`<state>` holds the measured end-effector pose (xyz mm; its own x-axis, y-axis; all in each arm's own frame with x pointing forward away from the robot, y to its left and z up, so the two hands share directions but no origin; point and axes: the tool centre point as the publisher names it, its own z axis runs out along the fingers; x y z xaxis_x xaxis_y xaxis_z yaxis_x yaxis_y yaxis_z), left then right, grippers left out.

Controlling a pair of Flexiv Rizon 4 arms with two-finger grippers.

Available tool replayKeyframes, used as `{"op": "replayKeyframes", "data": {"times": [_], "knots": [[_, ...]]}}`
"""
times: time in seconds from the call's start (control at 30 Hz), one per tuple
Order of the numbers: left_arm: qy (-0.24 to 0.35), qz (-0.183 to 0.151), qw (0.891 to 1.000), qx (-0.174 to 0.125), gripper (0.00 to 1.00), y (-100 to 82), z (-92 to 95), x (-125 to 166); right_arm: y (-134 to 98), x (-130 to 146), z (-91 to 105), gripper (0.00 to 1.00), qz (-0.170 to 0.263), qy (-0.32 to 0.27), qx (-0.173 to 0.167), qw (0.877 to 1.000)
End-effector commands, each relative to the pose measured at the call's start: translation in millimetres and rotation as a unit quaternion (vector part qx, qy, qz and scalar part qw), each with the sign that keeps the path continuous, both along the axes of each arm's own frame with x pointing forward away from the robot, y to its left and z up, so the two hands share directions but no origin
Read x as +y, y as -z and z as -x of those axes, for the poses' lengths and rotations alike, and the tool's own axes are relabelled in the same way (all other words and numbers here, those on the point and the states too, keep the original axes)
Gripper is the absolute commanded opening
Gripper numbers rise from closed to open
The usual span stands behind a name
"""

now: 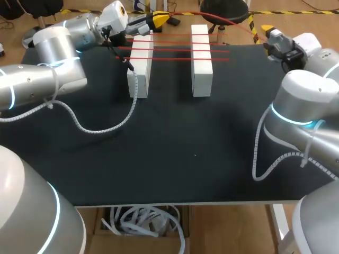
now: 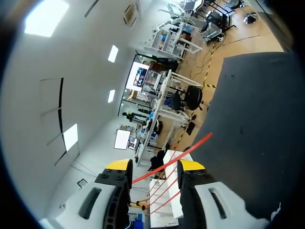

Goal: Grab the tape and strap the tape.

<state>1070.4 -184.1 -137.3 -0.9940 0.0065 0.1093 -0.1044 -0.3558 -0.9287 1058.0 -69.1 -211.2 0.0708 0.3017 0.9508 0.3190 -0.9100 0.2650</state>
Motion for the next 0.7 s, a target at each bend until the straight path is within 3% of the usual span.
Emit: {"op": "replayKeyframes", "data": {"times": [0.03,0.43,0.6,0.7], "knots": [[0.001,0.001,1.0,0.0,0.0,0.7,-1.0,0.0,-0.5,-1.1,-2.6,0.39,0.002,0.0,-0.001,1.0],[0.001,0.001,1.0,0.0,0.0,0.7,-1.0,0.0,-2.1,-3.1,-8.0,0.47,0.013,-0.001,-0.005,1.0],[0.001,0.001,1.0,0.0,0.0,0.7,-1.0,0.0,-3.3,-3.0,-9.8,0.45,0.017,-0.002,-0.008,1.0],[0.001,0.001,1.0,0.0,0.0,0.7,-1.0,0.0,-3.5,-2.8,-10.7,0.36,0.018,-0.004,-0.009,1.0]]}}
